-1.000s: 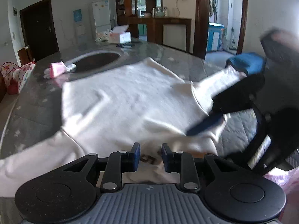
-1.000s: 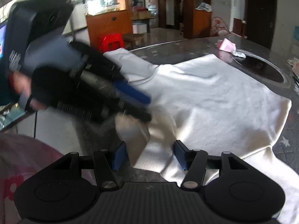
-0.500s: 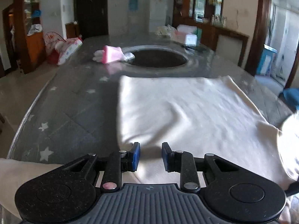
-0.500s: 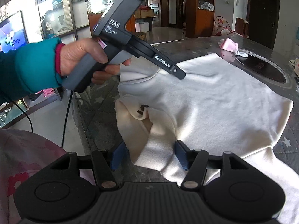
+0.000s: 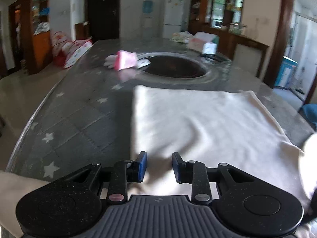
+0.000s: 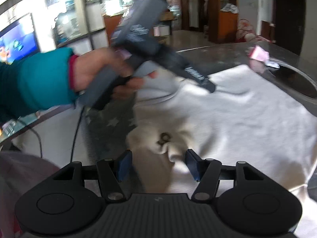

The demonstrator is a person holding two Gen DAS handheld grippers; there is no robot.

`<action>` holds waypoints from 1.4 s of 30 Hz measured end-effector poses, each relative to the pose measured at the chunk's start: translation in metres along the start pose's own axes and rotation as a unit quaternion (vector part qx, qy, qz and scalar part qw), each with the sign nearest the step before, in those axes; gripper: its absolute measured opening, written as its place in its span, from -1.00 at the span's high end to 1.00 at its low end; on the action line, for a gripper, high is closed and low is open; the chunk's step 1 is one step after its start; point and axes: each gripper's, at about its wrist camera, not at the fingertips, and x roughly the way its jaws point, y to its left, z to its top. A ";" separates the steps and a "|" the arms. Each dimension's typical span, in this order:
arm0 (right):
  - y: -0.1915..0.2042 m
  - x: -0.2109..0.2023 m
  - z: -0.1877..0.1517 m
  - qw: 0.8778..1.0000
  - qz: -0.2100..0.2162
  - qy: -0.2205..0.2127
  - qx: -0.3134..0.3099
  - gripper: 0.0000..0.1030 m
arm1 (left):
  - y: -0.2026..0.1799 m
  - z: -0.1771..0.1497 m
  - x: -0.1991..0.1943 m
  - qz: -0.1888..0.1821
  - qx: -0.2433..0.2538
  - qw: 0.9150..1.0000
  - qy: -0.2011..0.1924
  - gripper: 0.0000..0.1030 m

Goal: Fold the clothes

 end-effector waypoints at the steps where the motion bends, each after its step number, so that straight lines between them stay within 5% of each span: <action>1: 0.003 0.000 -0.001 1.000 -0.001 0.001 -0.006 -0.23 | 0.003 0.001 0.001 0.005 -0.006 1.000 0.000 0.41; 10: 0.006 -0.020 -0.006 1.000 -0.014 -0.017 0.003 -0.22 | -0.006 0.002 -0.011 0.009 -0.001 1.000 -0.006 0.29; 17: -0.024 -0.065 -0.025 0.991 -0.096 -0.046 0.076 -0.15 | -0.033 0.001 -0.040 -0.026 0.035 0.999 -0.015 0.07; 21: -0.058 -0.100 -0.059 0.964 -0.197 -0.058 0.170 -0.05 | -0.053 -0.004 -0.053 -0.053 0.055 0.997 -0.013 0.00; 25: -0.093 -0.133 -0.097 0.915 -0.303 -0.055 0.259 -0.01 | -0.075 -0.011 -0.063 -0.078 0.083 0.993 -0.014 -0.08; 28: -0.116 -0.153 -0.120 0.883 -0.360 -0.051 0.295 0.01 | -0.092 -0.015 -0.066 -0.090 0.105 0.990 -0.014 -0.09; 32: -0.138 -0.168 -0.139 0.856 -0.406 -0.047 0.318 0.02 | -0.110 -0.022 -0.068 -0.104 0.127 0.986 -0.008 -0.12; 37: -0.157 -0.166 -0.155 0.842 -0.415 -0.036 0.342 0.04 | -0.126 -0.031 -0.070 -0.110 0.152 0.982 -0.003 -0.16; 40: -0.159 -0.165 -0.160 0.843 -0.404 -0.044 0.353 0.24 | -0.134 -0.035 -0.071 -0.120 0.166 0.979 0.000 -0.18; 42: -0.159 -0.164 -0.159 0.842 -0.407 -0.046 0.352 0.56 | -0.140 -0.038 -0.072 -0.123 0.174 0.977 0.000 -0.21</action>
